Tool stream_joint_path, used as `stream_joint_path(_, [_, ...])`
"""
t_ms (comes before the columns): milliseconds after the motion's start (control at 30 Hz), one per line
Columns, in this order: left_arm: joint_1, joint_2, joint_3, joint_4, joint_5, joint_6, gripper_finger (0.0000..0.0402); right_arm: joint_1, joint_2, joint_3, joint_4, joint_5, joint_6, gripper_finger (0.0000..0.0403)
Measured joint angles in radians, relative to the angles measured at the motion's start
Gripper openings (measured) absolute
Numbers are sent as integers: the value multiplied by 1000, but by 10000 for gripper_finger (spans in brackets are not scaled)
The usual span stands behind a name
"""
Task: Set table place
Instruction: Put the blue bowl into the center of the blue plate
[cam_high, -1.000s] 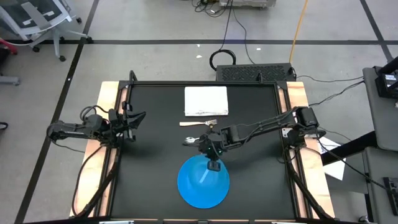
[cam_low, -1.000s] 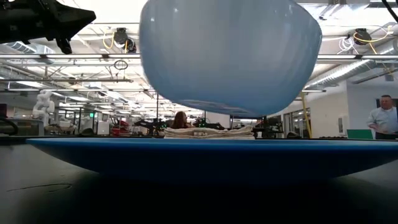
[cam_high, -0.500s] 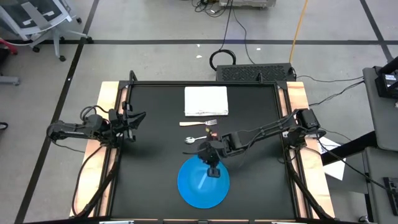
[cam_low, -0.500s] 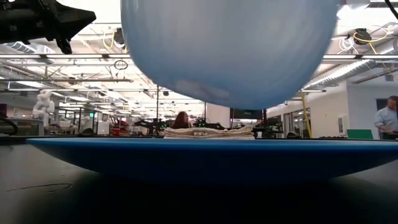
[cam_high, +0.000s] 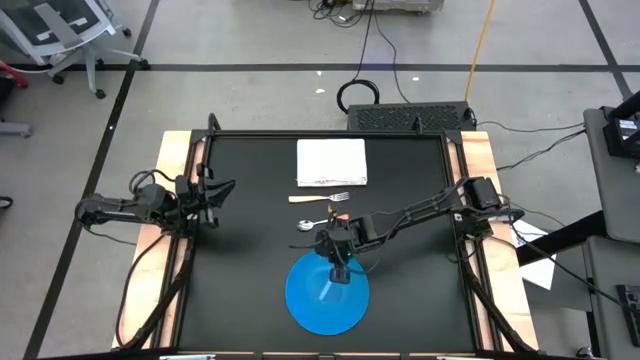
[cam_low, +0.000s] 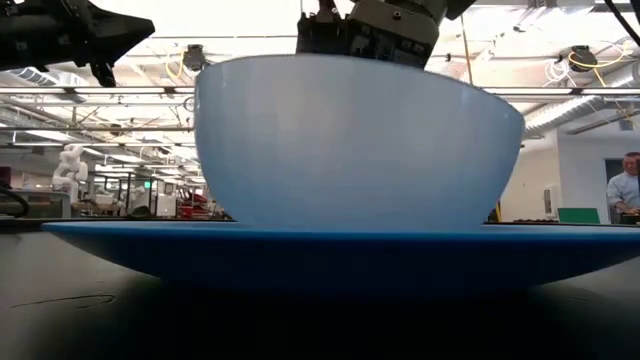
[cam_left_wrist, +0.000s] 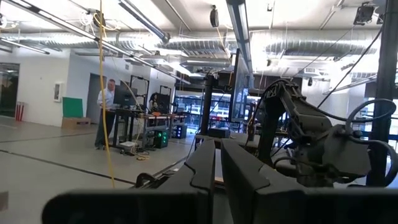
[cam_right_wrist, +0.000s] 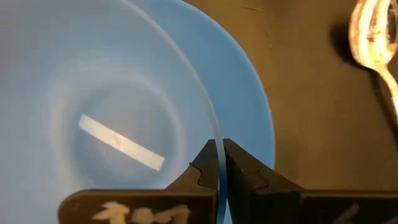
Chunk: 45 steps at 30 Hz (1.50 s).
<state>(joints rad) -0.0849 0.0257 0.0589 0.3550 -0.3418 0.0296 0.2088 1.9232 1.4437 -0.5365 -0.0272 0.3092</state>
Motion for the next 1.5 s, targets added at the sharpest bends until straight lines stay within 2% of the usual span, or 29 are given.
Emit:
stream_joint_path(667, [0, 0, 0, -3, 0, 0, 31, -6, 10, 1, -59, -33, 21, 0])
stream_joint_path(1500, [0, 0, 0, -14, -1, 19, 31, -4, 10, 1, -13, -33, 19, 14])
